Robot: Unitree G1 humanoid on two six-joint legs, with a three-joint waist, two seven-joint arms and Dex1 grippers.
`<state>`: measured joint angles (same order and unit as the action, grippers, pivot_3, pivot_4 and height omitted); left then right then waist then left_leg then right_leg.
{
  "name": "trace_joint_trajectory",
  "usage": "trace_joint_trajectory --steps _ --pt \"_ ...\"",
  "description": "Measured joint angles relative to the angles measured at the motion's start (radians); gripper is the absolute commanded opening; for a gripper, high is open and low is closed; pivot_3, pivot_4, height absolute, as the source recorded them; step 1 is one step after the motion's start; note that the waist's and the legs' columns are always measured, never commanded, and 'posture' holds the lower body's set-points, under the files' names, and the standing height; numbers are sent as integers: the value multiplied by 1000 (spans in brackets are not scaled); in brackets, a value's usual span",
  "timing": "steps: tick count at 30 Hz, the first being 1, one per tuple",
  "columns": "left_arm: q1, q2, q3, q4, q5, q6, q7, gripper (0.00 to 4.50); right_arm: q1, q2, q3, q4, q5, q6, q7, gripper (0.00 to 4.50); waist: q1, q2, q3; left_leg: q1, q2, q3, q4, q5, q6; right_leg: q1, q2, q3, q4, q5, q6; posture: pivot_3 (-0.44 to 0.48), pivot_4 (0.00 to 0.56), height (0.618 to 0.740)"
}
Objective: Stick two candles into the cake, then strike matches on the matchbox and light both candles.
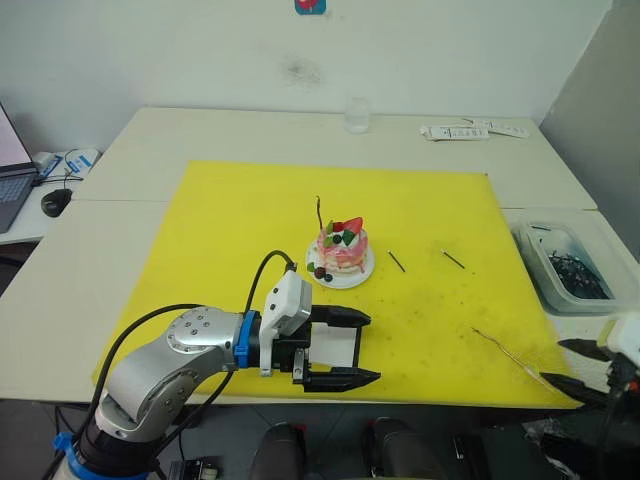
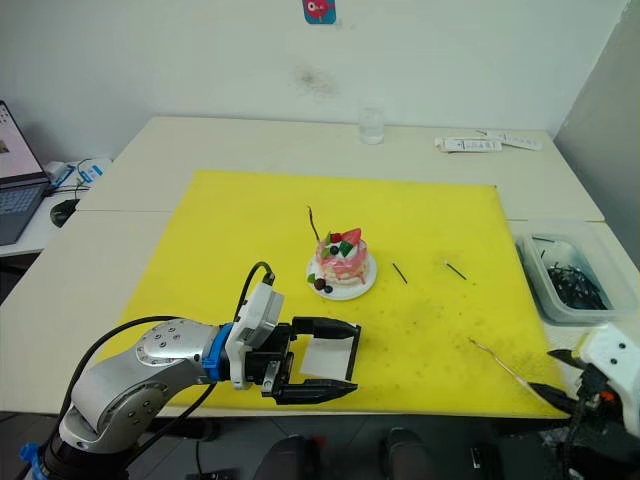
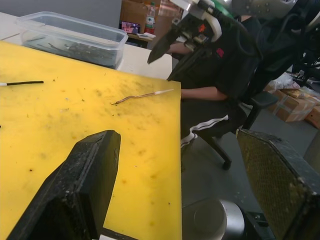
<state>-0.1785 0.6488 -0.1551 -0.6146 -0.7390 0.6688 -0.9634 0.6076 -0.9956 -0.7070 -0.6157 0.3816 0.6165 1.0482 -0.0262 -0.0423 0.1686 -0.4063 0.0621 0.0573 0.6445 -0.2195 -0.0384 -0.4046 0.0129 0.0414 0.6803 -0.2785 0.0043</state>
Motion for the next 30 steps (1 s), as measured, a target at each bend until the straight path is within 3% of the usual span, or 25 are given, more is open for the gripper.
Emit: trace_joint_trajectory --steps 5,7,11,17,29,30 --pt "1 -23 -45 -3 42 -23 12 4100 -100 -293 43 -110 22 373 -5 3151 -3 0 1 1 0 1 0 0 0 0 0 2 0 0 0 0 150 740" --pt "-2 -31 -57 -5 55 -30 14 4100 -177 -328 93 -121 63 475 -21 3151 -1 -2 2 1 0 0 0 0 0 1 0 1 0 1 2 0 150 740" --pt "-11 -38 -64 -8 58 -42 12 4100 -299 -354 238 -119 118 577 -47 3151 5 -2 2 -3 -1 0 -1 0 0 -1 0 1 -2 1 2 0 150 740" --pt "-32 -36 -64 -23 34 -46 -16 4100 -395 -380 422 -68 124 571 -68 3151 2 -2 2 -3 0 0 0 0 0 -2 0 0 -2 0 3 0 150 740" --pt "-89 -25 -87 -37 38 -56 -57 4100 -456 -358 558 5 109 544 -118 3151 0 -2 2 -3 0 0 0 0 0 -2 1 0 -1 1 3 0 150 740" --pt "-88 -25 -94 -33 45 -65 -60 4100 -456 -357 562 6 109 543 -121 2986 0 -2 2 -3 0 0 0 0 0 -2 1 0 -1 1 3 0 150 740"
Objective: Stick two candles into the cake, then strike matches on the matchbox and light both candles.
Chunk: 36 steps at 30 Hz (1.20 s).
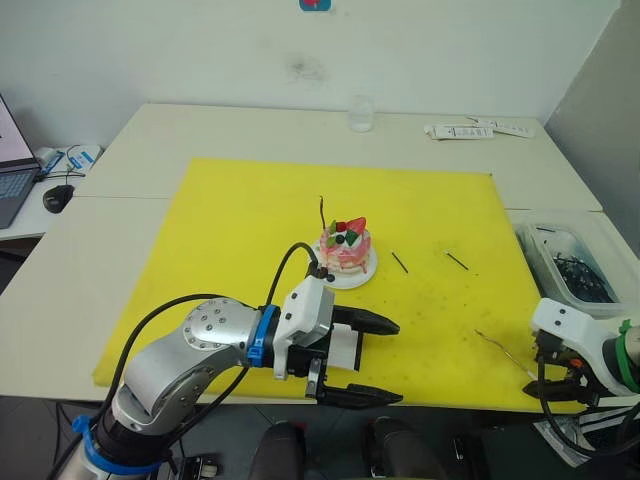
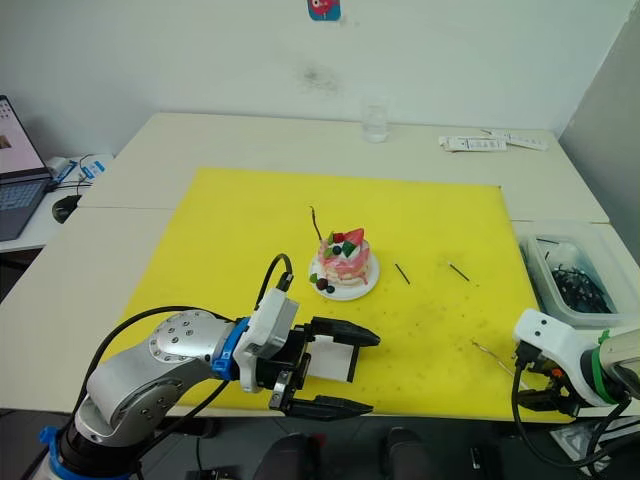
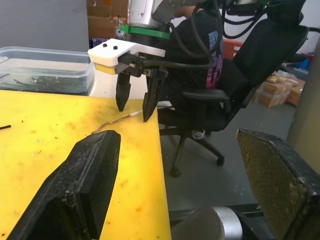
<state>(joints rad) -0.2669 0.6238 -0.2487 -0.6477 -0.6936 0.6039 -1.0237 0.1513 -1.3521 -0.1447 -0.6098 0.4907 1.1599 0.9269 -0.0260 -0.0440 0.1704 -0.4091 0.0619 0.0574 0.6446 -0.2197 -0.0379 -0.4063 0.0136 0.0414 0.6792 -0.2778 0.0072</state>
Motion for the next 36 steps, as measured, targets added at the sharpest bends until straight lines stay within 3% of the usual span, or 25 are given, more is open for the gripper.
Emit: trace_joint_trajectory --steps 3,9,21,27,30,36 --pt "26 0 -9 15 29 -29 -15 4100 -9 19 7 5 2 6 -15 2264 0 0 0 0 0 0 0 0 0 0 0 0 0 0 0 0 150 740" --pt "36 0 -23 33 58 -61 -30 4100 -38 28 22 5 4 18 -30 131 0 0 0 0 0 0 0 0 0 0 0 0 0 0 0 0 150 740" --pt "36 2 -22 39 78 -68 -34 4100 -110 37 8 5 52 37 -4 58 0 0 0 0 0 0 0 0 0 0 0 0 1 0 0 0 150 740" --pt "48 13 4 60 80 -65 -11 4100 -258 114 -83 4 151 63 2 58 -1 0 0 0 1 0 0 0 0 0 0 0 1 0 0 0 150 740" --pt "55 30 51 62 73 -49 14 4100 -362 227 -110 -4 215 86 -41 58 -3 0 0 0 1 0 0 0 0 0 1 0 1 0 0 0 150 740" --pt "88 38 143 67 64 -24 99 4100 -557 624 -135 -11 317 53 -261 58 -5 0 1 0 1 0 -1 0 0 0 2 0 1 0 0 0 150 740"
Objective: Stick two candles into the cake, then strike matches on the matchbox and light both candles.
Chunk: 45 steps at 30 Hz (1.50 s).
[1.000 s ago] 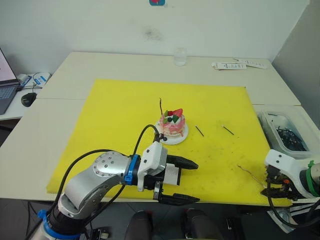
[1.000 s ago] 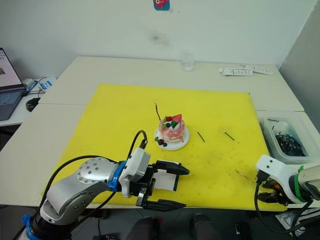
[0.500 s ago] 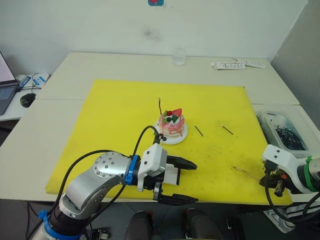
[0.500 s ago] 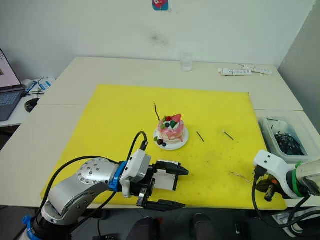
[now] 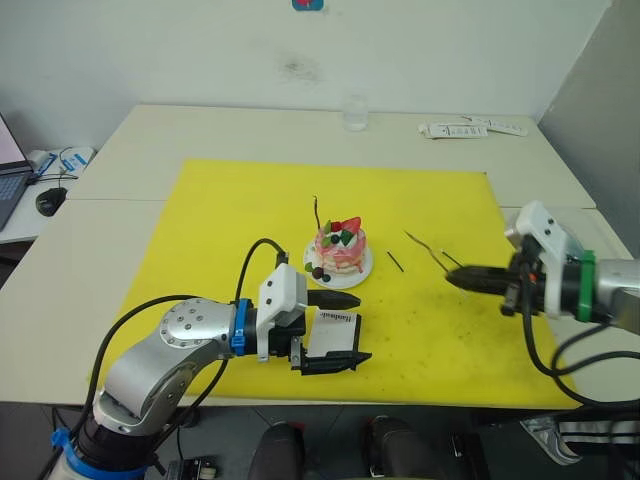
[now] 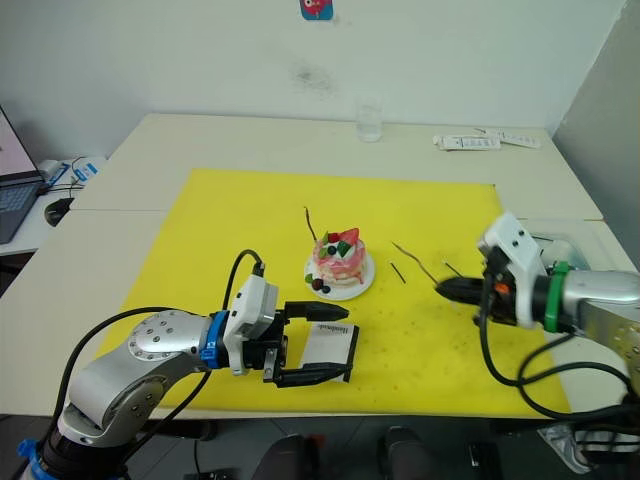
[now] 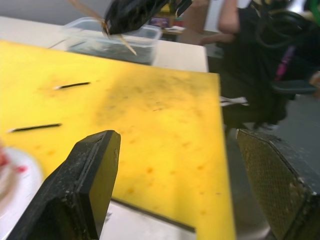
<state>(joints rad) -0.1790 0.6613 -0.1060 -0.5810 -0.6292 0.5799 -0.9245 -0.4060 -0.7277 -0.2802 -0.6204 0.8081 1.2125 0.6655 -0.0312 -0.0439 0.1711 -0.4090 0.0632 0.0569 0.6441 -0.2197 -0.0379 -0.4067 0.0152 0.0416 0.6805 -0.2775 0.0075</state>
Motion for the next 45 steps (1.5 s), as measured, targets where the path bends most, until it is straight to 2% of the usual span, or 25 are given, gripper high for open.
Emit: trace_joint_trajectory --steps 3,5,12,19,25,45 --pt "18 0 51 2 -1 6 44 4100 -14 213 30 9 -28 -149 -96 58 0 0 0 -1 1 0 0 0 0 -1 0 0 0 0 0 0 150 740" --pt "29 1 87 1 -3 8 71 4100 -13 304 86 27 -83 -275 -122 58 0 1 0 -2 0 1 0 0 0 -2 0 0 0 0 0 0 150 740" --pt "61 -1 157 -3 -17 30 157 4100 7 429 305 183 -363 -706 -126 58 0 1 0 -3 0 0 0 0 0 -2 -1 0 1 0 0 0 150 740" --pt "85 -1 184 2 -12 21 181 4100 8 508 364 350 -511 -990 -129 58 0 1 0 -2 1 1 0 0 0 -3 -1 0 1 0 0 0 150 740" --pt "86 2 184 6 -3 18 170 4100 22 540 383 404 -533 -1074 -128 58 1 1 0 -2 1 1 0 0 0 -3 -1 0 1 0 0 0 150 740" --pt "65 13 180 37 11 3 143 4100 73 600 403 494 -566 -1172 -146 58 1 1 0 -2 1 1 0 0 0 -2 -2 0 1 0 -1 0 150 740"
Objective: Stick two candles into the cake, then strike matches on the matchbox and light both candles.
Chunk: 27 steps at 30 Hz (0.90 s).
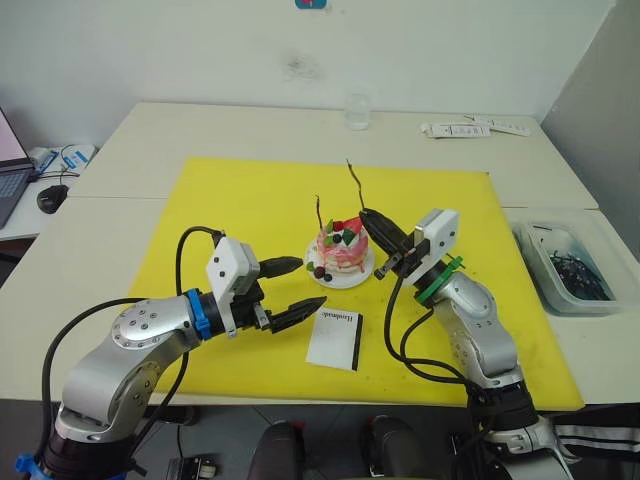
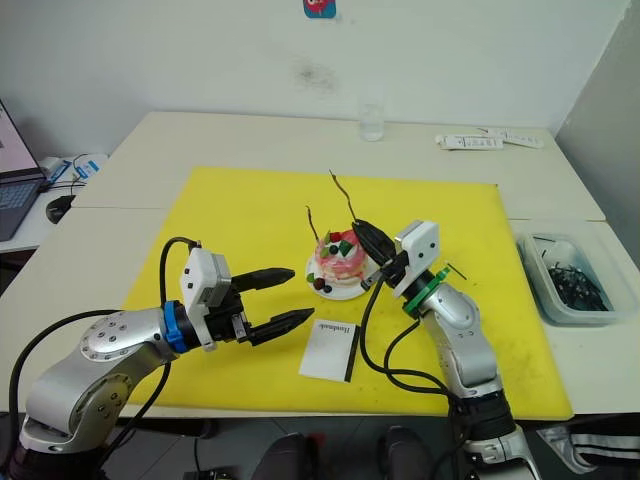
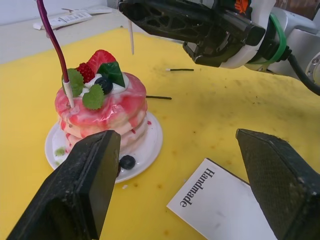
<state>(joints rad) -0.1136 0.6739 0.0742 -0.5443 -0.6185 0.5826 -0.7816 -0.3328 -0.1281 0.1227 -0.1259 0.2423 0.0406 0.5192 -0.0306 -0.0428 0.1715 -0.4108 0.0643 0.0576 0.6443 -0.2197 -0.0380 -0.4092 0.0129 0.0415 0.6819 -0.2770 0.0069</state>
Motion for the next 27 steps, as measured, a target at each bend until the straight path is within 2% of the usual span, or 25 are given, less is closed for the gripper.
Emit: trace_joint_trajectory --steps 27 --pt "-11 0 -11 1 5 -1 -37 4100 21 45 17 126 -64 -123 -34 58 0 0 0 0 0 0 0 0 0 0 0 0 0 0 0 0 150 740"
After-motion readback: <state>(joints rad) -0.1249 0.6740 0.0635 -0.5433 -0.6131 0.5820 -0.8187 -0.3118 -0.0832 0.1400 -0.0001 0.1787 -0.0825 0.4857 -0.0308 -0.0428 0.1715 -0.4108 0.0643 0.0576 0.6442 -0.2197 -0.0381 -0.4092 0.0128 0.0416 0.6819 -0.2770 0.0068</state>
